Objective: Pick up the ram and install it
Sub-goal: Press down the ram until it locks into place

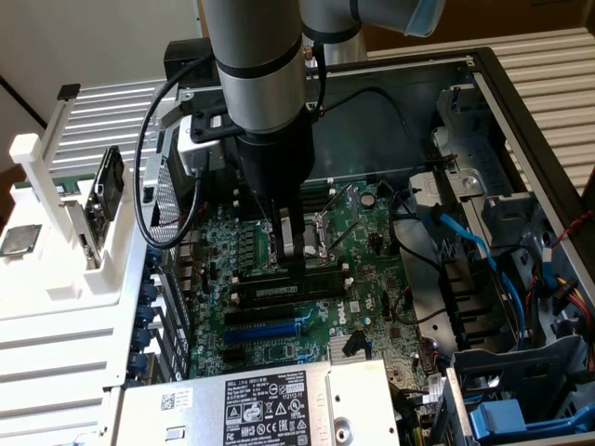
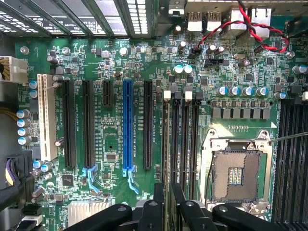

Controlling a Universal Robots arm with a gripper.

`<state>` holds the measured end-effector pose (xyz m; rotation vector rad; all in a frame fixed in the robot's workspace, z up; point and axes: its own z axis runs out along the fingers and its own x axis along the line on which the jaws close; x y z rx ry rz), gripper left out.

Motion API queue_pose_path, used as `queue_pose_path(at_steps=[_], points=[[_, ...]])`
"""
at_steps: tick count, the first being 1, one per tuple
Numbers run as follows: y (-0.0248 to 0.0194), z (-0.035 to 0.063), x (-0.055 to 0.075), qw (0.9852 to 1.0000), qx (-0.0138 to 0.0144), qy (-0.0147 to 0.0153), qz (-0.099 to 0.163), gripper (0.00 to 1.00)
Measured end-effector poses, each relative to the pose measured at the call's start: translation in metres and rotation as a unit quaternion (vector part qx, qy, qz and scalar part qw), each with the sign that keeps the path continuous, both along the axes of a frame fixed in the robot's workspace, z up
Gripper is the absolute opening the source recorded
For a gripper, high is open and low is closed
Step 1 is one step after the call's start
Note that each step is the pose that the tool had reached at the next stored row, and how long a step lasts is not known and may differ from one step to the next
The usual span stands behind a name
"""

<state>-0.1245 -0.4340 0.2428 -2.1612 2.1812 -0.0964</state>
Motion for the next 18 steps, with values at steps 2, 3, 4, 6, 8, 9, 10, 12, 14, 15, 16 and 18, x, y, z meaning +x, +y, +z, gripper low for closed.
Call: queue_pose_path(at_steps=[2, 3, 4, 6, 8, 9, 10, 12, 14, 15, 16, 18], points=[[0.0000, 0.0000, 0.0000, 1.0000, 0.0000, 0.0000, 0.000, 0.21], [0.0000, 0.0000, 0.0000, 1.0000, 0.0000, 0.0000, 0.000, 0.21], [0.0000, 0.0000, 0.0000, 1.0000, 0.0000, 0.0000, 0.000, 0.21], [0.0000, 0.0000, 0.0000, 1.0000, 0.0000, 0.0000, 0.000, 0.21], [0.0000, 0.0000, 0.0000, 1.0000, 0.0000, 0.0000, 0.000, 0.21], [0.0000, 0.0000, 0.0000, 1.0000, 0.0000, 0.0000, 0.000, 0.21], [0.0000, 0.0000, 0.0000, 1.0000, 0.0000, 0.0000, 0.000, 0.21], [0.0000, 0.0000, 0.0000, 1.0000, 0.0000, 0.0000, 0.000, 0.19], [0.0000, 0.0000, 0.0000, 1.0000, 0.0000, 0.0000, 0.000, 0.10], [0.0000, 0.0000, 0.0000, 1.0000, 0.0000, 0.0000, 0.000, 0.10], [0.0000, 0.0000, 0.0000, 1.0000, 0.0000, 0.0000, 0.000, 0.10], [0.0000, 0.0000, 0.0000, 1.0000, 0.0000, 0.0000, 0.000, 0.10]])
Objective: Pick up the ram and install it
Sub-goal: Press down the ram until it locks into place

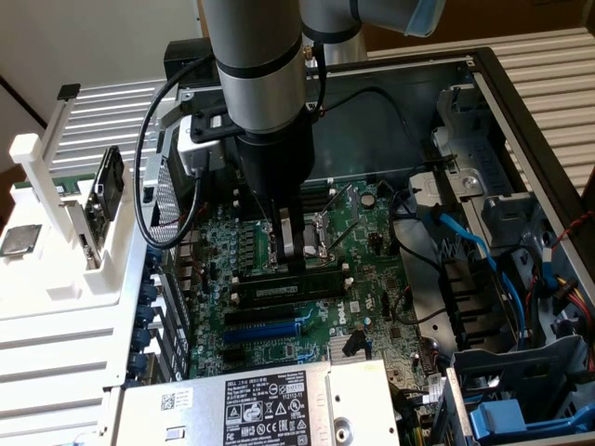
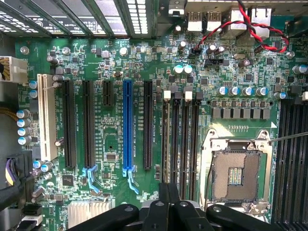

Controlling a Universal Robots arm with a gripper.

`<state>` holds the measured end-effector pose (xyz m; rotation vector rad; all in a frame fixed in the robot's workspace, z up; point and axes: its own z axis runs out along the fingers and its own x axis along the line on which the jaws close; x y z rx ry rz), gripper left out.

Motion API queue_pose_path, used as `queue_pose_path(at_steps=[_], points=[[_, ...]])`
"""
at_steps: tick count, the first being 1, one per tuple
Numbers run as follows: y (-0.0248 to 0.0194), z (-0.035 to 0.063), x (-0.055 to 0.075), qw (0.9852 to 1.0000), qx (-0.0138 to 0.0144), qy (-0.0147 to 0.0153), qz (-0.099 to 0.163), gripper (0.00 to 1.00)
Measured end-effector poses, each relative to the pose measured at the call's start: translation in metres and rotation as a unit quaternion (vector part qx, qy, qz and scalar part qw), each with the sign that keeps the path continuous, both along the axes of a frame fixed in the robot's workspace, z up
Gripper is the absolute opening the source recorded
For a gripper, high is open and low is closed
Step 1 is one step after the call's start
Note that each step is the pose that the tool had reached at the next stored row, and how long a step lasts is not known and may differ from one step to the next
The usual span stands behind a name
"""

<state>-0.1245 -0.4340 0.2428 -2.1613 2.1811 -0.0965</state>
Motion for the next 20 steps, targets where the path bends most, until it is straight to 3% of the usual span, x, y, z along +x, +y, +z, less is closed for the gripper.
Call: queue_pose_path(at_steps=[20], points=[[0.0029, -0.0045, -0.0028, 1.0000, 0.0001, -0.0001, 0.000, 0.10]])
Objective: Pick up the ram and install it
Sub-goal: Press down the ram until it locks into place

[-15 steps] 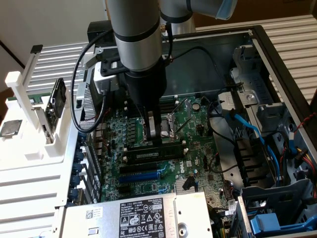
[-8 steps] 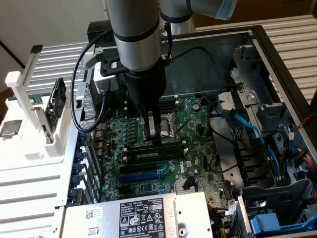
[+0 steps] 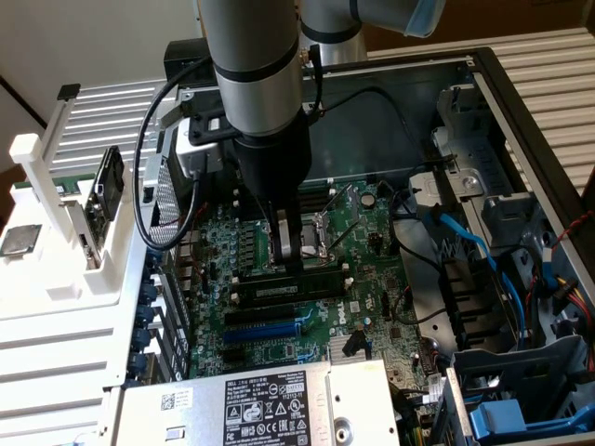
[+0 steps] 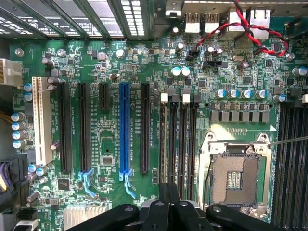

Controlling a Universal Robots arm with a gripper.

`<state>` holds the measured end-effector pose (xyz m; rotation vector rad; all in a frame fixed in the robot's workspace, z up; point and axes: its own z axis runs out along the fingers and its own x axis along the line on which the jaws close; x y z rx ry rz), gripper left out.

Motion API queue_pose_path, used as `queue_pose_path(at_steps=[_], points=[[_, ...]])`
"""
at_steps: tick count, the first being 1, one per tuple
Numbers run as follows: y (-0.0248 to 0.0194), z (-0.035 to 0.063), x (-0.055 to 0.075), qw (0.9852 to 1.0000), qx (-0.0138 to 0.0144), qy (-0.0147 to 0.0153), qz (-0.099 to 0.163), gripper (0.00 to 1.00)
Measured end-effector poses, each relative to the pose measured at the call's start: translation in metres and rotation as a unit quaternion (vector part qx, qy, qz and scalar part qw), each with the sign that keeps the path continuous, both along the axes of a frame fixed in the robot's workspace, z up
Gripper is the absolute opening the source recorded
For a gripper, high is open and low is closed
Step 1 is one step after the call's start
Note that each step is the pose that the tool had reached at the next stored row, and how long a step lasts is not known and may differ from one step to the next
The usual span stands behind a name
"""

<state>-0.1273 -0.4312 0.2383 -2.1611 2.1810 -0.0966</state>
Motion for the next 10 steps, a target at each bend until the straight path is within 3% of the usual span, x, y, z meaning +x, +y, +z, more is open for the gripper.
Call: queue_pose_path(at_steps=[10], points=[[0.0007, -0.0029, 0.0000, 1.0000, -0.0001, 0.0001, 0.000, 0.10]])
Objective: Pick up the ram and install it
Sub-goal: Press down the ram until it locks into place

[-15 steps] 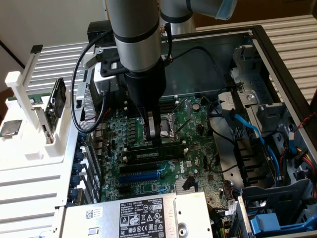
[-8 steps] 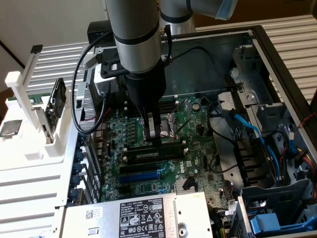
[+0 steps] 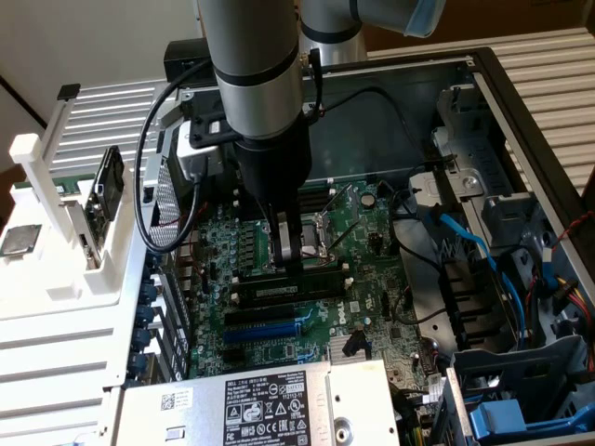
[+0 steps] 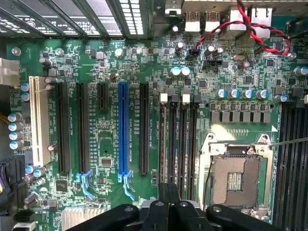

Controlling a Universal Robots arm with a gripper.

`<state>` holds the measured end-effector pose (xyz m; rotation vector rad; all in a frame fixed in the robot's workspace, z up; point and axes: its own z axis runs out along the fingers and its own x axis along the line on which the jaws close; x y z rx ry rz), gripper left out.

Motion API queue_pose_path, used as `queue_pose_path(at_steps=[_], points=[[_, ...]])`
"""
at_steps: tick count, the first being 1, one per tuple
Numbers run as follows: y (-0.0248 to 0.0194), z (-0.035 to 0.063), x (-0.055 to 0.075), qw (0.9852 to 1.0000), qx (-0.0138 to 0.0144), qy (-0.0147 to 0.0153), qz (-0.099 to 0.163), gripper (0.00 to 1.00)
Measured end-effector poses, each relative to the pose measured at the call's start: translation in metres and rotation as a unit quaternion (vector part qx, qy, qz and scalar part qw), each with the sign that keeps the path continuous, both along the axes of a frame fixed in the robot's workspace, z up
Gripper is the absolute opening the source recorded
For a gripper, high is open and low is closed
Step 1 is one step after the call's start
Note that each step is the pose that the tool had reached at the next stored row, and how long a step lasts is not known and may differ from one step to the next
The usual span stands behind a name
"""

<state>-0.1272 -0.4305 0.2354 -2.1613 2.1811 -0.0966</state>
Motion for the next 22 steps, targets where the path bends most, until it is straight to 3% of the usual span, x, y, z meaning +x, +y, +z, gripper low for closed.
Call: queue_pose_path(at_steps=[22], points=[[0.0004, -0.0050, 0.0000, 1.0000, -0.0001, 0.0008, 0.000, 0.10]])
